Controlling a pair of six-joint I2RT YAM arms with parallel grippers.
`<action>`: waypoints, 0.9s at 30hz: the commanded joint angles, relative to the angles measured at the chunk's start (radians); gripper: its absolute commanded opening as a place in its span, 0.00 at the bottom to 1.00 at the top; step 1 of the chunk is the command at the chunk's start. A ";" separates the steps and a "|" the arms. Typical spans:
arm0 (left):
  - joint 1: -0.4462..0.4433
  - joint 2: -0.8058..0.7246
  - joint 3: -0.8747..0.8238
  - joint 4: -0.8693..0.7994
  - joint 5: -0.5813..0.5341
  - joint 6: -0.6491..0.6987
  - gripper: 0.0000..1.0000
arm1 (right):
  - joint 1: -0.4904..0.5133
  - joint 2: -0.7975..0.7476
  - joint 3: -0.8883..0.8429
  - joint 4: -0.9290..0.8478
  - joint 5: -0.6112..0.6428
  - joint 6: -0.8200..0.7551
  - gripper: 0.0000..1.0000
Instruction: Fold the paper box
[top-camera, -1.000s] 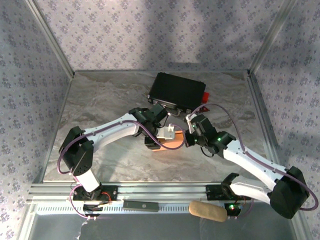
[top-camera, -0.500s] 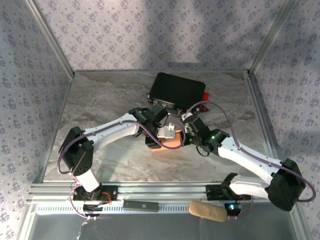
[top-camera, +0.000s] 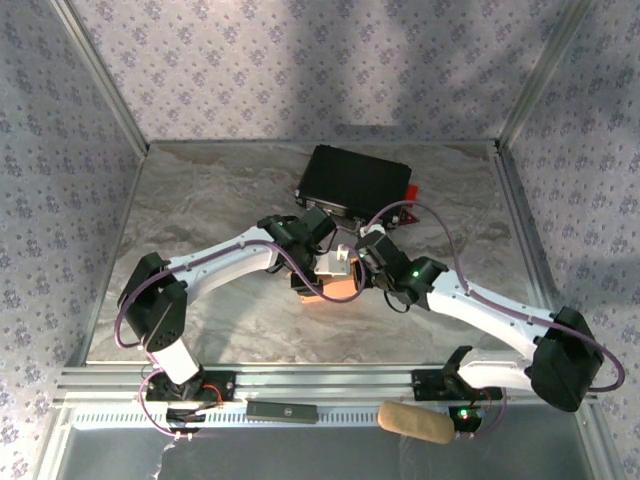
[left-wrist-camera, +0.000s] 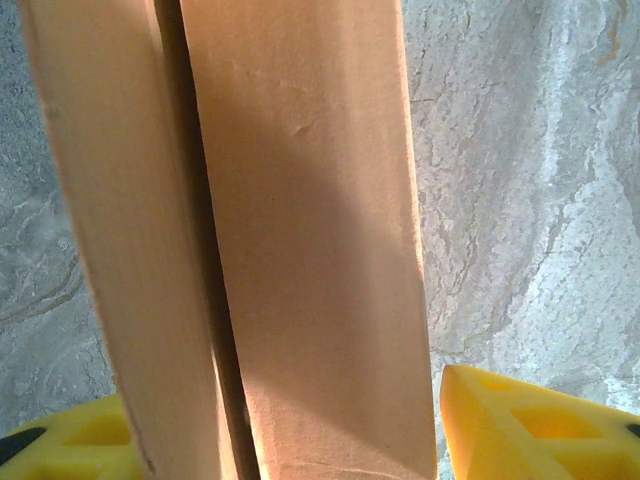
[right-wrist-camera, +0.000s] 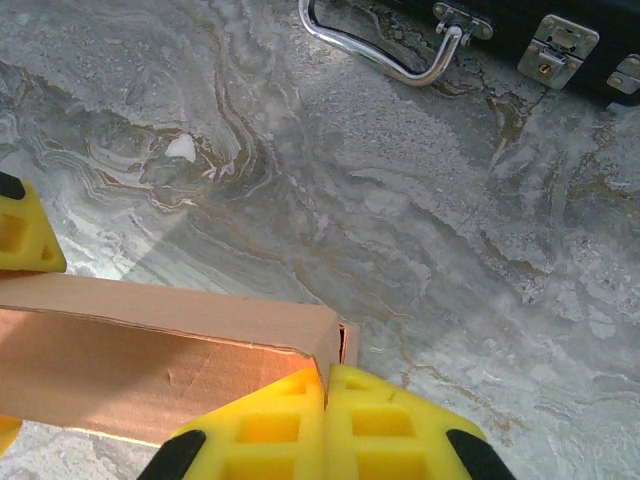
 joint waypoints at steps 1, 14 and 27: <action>-0.003 -0.002 0.006 0.014 0.005 -0.009 0.58 | 0.020 0.015 0.018 -0.044 0.044 0.045 0.03; -0.003 0.004 0.006 0.031 0.007 -0.028 0.58 | 0.044 0.033 0.048 -0.092 0.083 0.155 0.03; 0.049 -0.068 -0.016 0.055 0.125 -0.082 0.66 | 0.057 0.062 0.052 -0.074 0.087 0.138 0.03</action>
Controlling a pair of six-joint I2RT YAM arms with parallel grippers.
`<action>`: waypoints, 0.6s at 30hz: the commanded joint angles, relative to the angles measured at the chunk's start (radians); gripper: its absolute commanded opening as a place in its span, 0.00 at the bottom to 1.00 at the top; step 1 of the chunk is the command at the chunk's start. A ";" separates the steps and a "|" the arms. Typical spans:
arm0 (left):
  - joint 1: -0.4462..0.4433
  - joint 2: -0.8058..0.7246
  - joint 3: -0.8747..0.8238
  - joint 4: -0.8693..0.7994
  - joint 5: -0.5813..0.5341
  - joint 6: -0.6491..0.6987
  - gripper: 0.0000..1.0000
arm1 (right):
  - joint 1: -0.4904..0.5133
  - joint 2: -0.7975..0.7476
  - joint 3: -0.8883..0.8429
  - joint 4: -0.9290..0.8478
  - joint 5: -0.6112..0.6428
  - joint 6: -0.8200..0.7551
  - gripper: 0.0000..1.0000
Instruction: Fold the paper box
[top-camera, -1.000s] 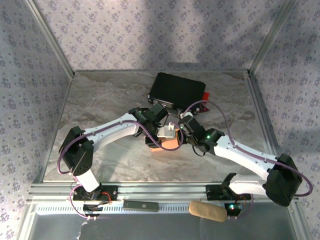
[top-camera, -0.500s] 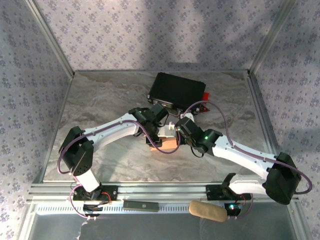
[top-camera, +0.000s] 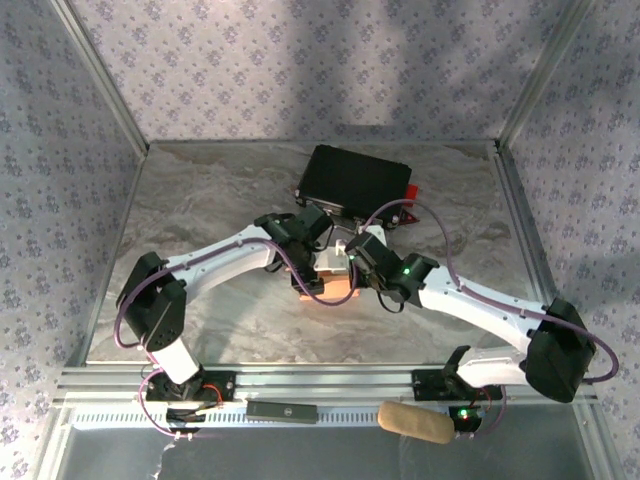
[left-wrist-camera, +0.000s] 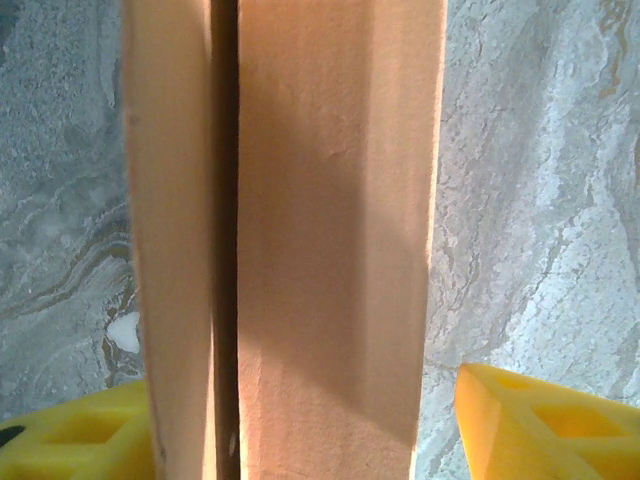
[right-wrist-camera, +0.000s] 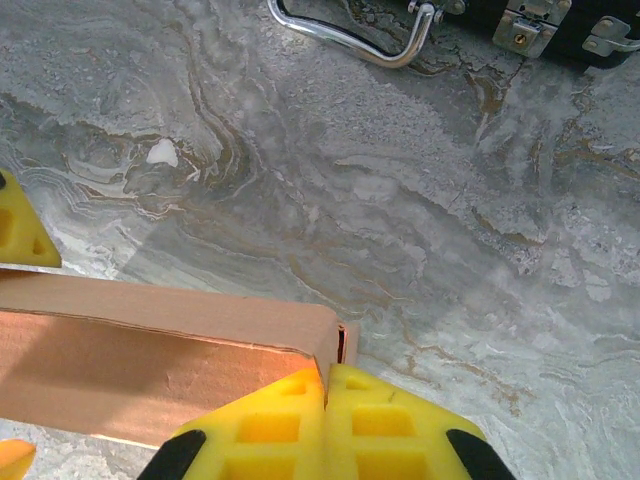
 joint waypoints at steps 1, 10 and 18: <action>0.015 -0.064 -0.008 0.030 0.074 -0.044 0.67 | 0.022 0.011 -0.017 0.005 0.028 0.010 0.03; 0.051 -0.196 -0.045 0.150 0.007 -0.246 0.73 | 0.045 0.012 -0.014 0.003 0.057 0.003 0.03; 0.068 -0.383 -0.132 0.247 -0.008 -0.452 0.76 | 0.051 0.033 -0.010 0.009 0.058 0.012 0.03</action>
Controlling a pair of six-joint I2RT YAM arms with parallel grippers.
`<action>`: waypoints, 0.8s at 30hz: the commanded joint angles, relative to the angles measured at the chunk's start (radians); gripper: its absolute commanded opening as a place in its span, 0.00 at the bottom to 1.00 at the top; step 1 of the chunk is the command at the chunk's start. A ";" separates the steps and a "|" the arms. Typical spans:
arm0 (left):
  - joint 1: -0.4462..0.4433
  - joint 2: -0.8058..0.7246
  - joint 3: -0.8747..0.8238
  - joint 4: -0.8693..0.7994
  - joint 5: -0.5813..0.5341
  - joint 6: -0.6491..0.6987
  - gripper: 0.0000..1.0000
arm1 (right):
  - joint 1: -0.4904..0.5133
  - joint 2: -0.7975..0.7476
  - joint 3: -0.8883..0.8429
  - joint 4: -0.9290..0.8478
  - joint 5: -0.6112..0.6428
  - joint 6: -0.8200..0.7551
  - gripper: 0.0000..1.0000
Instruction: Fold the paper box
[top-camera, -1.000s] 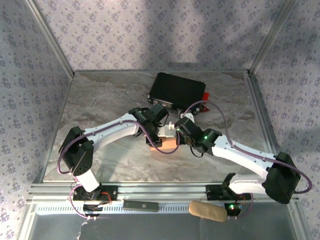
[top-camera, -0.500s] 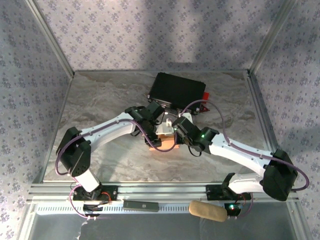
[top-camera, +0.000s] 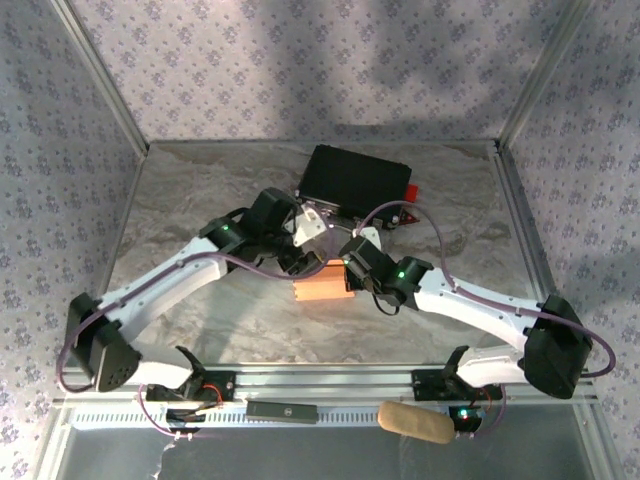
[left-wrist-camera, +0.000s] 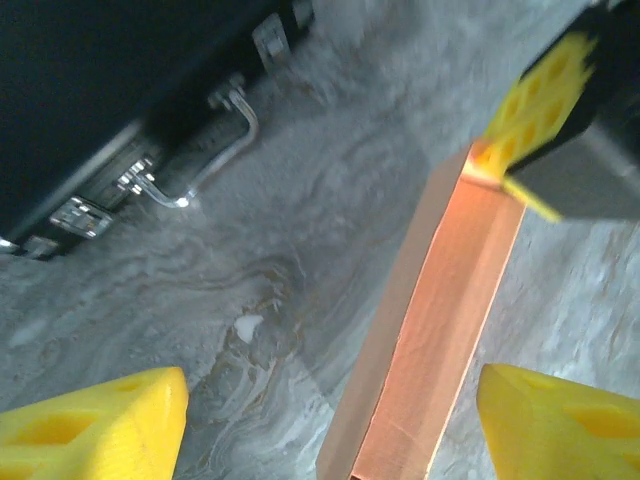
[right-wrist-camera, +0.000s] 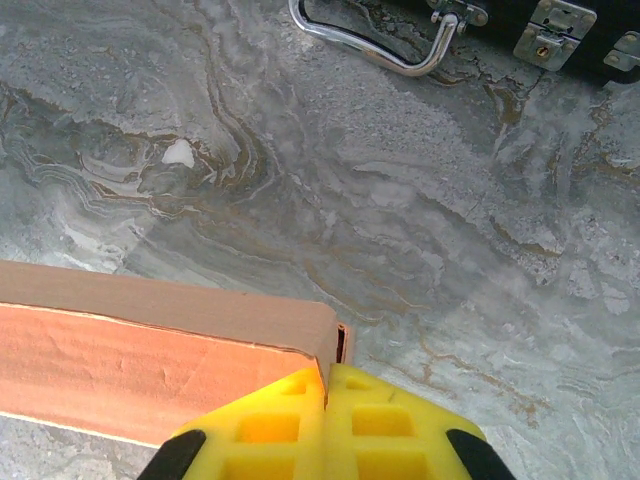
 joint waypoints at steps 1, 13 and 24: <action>0.000 -0.056 -0.024 0.035 -0.034 -0.136 0.75 | 0.012 0.018 -0.005 -0.021 0.024 0.012 0.03; 0.033 -0.103 -0.092 -0.288 -0.190 -0.394 0.59 | 0.019 0.017 0.002 -0.028 0.033 0.012 0.03; 0.058 -0.052 -0.122 -0.191 -0.081 -0.391 0.58 | 0.019 0.018 0.010 -0.034 0.029 0.009 0.03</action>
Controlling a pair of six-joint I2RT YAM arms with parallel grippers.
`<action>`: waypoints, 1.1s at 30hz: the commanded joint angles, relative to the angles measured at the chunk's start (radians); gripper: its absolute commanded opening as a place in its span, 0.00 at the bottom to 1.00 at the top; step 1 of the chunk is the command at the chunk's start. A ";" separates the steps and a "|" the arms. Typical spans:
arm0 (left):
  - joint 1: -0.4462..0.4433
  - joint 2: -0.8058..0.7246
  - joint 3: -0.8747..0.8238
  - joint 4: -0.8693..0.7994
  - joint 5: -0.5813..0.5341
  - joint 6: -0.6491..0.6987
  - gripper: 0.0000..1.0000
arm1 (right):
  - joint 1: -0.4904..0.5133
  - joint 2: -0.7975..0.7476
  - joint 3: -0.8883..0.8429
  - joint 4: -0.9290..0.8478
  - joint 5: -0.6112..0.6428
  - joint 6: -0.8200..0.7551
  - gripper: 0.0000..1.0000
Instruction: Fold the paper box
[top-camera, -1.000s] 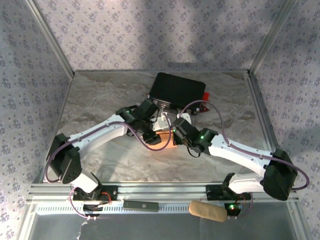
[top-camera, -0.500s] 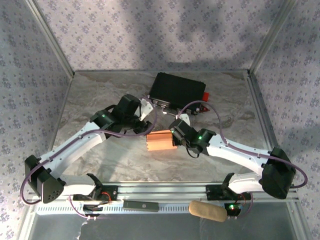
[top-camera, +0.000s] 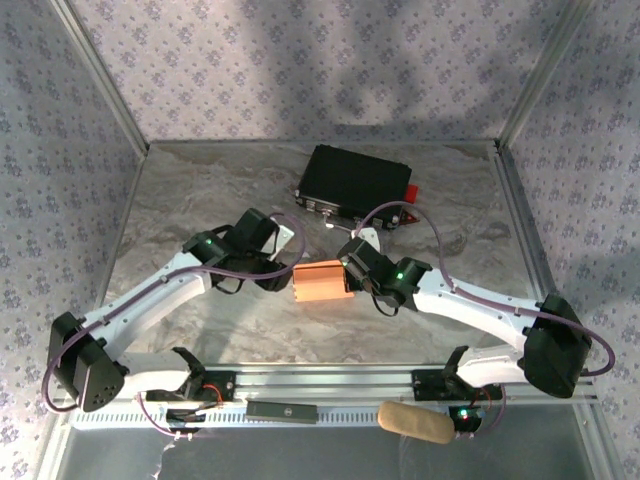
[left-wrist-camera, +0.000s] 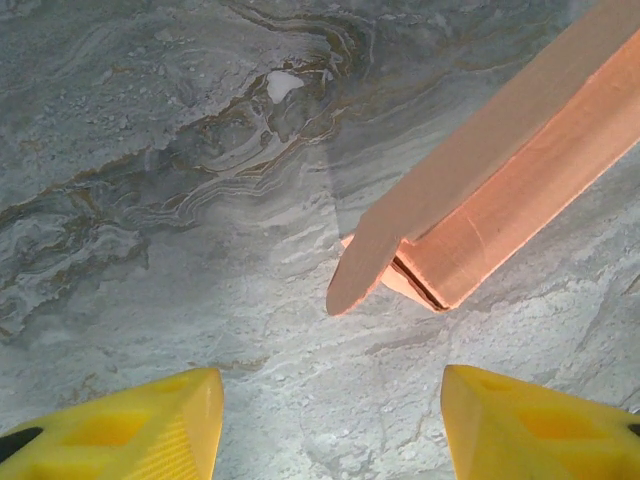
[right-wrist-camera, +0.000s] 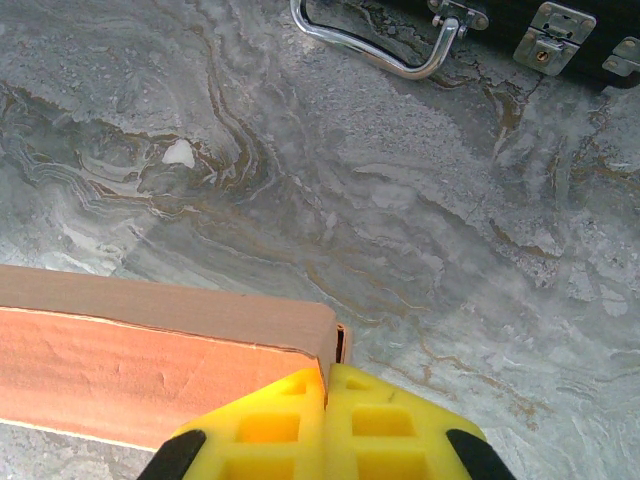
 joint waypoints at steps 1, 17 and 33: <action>0.008 0.039 0.018 0.044 0.041 -0.018 0.57 | 0.006 0.015 0.010 -0.037 0.011 0.011 0.03; 0.015 0.066 -0.027 0.177 0.128 -0.064 0.36 | 0.003 0.022 0.015 -0.037 0.011 0.008 0.03; 0.011 0.076 -0.039 0.135 0.118 -0.247 0.35 | 0.003 0.032 0.021 -0.036 0.008 0.009 0.02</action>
